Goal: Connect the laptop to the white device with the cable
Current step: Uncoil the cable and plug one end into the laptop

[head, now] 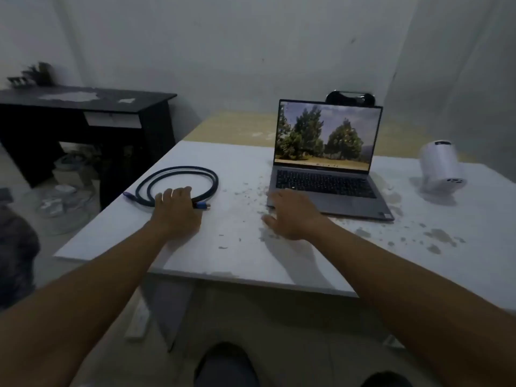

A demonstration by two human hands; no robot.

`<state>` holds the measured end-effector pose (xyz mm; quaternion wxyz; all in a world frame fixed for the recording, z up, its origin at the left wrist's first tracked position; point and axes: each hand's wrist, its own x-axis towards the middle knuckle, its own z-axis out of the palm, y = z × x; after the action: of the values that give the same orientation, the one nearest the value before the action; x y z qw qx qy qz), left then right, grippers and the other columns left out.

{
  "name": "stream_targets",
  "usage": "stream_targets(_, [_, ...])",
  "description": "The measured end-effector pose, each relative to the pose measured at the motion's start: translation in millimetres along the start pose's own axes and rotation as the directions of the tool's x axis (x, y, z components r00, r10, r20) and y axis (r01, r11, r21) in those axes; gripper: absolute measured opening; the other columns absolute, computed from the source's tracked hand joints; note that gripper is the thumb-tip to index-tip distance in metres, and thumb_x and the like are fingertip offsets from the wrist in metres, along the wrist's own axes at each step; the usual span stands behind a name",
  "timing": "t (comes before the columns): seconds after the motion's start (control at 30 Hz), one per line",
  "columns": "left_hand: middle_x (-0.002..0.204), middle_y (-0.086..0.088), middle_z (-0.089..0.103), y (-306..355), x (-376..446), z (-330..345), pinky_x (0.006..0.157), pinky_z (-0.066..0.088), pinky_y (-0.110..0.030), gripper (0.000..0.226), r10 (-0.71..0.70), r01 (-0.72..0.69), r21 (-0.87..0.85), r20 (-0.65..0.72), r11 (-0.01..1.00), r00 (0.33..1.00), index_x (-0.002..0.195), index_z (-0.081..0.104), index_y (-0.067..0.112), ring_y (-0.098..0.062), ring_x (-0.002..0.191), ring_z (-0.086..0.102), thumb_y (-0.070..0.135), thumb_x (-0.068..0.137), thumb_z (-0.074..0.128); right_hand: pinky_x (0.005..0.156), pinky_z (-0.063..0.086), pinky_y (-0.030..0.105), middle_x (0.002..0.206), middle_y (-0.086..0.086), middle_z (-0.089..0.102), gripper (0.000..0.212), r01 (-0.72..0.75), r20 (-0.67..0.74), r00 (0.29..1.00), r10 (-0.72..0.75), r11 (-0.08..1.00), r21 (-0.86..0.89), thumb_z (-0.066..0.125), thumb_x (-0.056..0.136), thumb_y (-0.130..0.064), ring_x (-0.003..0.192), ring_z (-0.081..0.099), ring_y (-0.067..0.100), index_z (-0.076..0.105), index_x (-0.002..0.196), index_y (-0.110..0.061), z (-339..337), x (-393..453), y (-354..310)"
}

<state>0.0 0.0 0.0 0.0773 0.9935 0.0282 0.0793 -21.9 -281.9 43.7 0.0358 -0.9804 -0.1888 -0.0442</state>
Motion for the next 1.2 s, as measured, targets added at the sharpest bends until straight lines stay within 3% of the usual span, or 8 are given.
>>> stream_targets(0.2, [0.118,-0.019,0.066,-6.8,-9.1,12.1,0.109,0.032,-0.057,0.056,0.069,-0.076,-0.040,-0.158,0.996,0.985,0.125,0.063,0.007,-0.042,0.108,0.061,0.035,0.081,0.043,0.112,0.028,0.045,0.151,0.009,0.041,0.065,0.098,-0.010,0.995,-0.098,0.995,-0.033,0.043,0.095,-0.050,0.139,0.033,0.028,0.034,0.149,-0.014,26.0,21.0,-43.4])
stream_targets(0.33, [0.105,-0.013,0.072,-6.4,-14.4,8.0,0.090,0.048,-0.049,0.039,0.114,-0.140,-0.119,-0.200,0.983,0.973,0.120,0.068,0.012,-0.038,0.097,0.063,0.029,0.086,0.058,0.110,0.031,0.040,0.154,0.007,0.036,0.064,0.074,-0.003,0.997,-0.075,0.980,0.182,0.043,0.097,-0.045,0.139,0.034,0.025,0.030,0.151,-0.015,41.1,28.8,-67.5])
stream_targets(0.5, [0.094,-0.002,0.073,-7.8,-19.5,8.3,0.082,0.054,-0.047,0.036,0.231,-0.282,-0.191,-0.251,0.940,0.940,0.116,0.071,0.019,-0.025,0.087,0.065,0.034,0.085,0.060,0.112,0.030,0.037,0.154,0.005,0.036,0.064,0.008,-0.119,0.992,0.037,0.933,0.361,0.043,0.096,-0.045,0.139,0.036,0.022,0.033,0.151,-0.014,62.3,27.7,-81.3])
stream_targets(0.67, [0.090,0.003,0.072,-5.7,-18.5,9.9,0.069,0.053,-0.033,0.025,0.310,-0.366,-0.249,-0.239,0.896,0.920,0.113,0.072,0.022,-0.015,0.079,0.062,0.032,0.092,0.064,0.106,0.039,0.039,0.147,0.003,0.045,0.065,0.023,-0.166,0.985,0.050,0.912,0.409,0.050,0.092,-0.047,0.130,0.044,0.021,0.036,0.147,-0.017,66.5,27.1,-78.1])
stream_targets(0.77, [0.093,0.005,0.070,-2.4,-15.9,11.0,0.061,0.041,-0.022,0.024,0.314,-0.371,-0.222,-0.254,0.902,0.915,0.115,0.069,0.022,-0.011,0.077,0.058,0.033,0.095,0.064,0.105,0.039,0.038,0.144,0.001,0.048,0.065,0.035,-0.200,0.978,0.054,0.909,0.415,0.053,0.089,-0.047,0.128,0.045,0.019,0.037,0.146,-0.019,68.7,28.9,-78.8])
stream_targets(0.9, [0.079,0.009,0.060,6.4,-11.4,8.5,0.053,0.033,-0.028,0.017,0.291,-0.330,-0.140,-0.243,0.933,0.925,0.109,0.061,0.022,-0.016,0.068,0.056,0.034,0.097,0.058,0.105,0.040,0.039,0.142,-0.001,0.049,0.066,0.020,-0.202,0.976,0.079,0.894,0.447,0.053,0.088,-0.048,0.126,0.046,0.018,0.036,0.146,-0.020,68.6,31.6,-77.5])
stream_targets(1.0, [0.076,0.003,0.065,11.7,-6.4,11.4,0.052,0.037,-0.031,0.014,0.287,-0.327,-0.132,-0.251,0.936,0.924,0.109,0.053,0.021,-0.023,0.062,0.059,0.033,0.101,0.054,0.102,0.041,0.042,0.141,-0.002,0.050,0.064,0.001,-0.171,0.980,0.098,0.867,0.498,0.050,0.087,-0.044,0.123,0.047,0.019,0.034,0.146,-0.023,66.8,35.0,-77.7])
stream_targets(1.2, [0.082,0.001,0.064,25.8,5.8,19.8,0.061,0.039,-0.036,0.015,0.250,-0.302,-0.179,-0.264,0.936,0.931,0.115,0.053,0.020,-0.026,0.067,0.056,0.027,0.103,0.049,0.104,0.033,0.042,0.141,0.006,0.050,0.064,0.002,-0.234,0.970,0.065,0.961,0.275,0.049,0.092,-0.032,0.127,0.044,0.026,0.029,0.150,-0.015,59.4,46.0,-66.4])
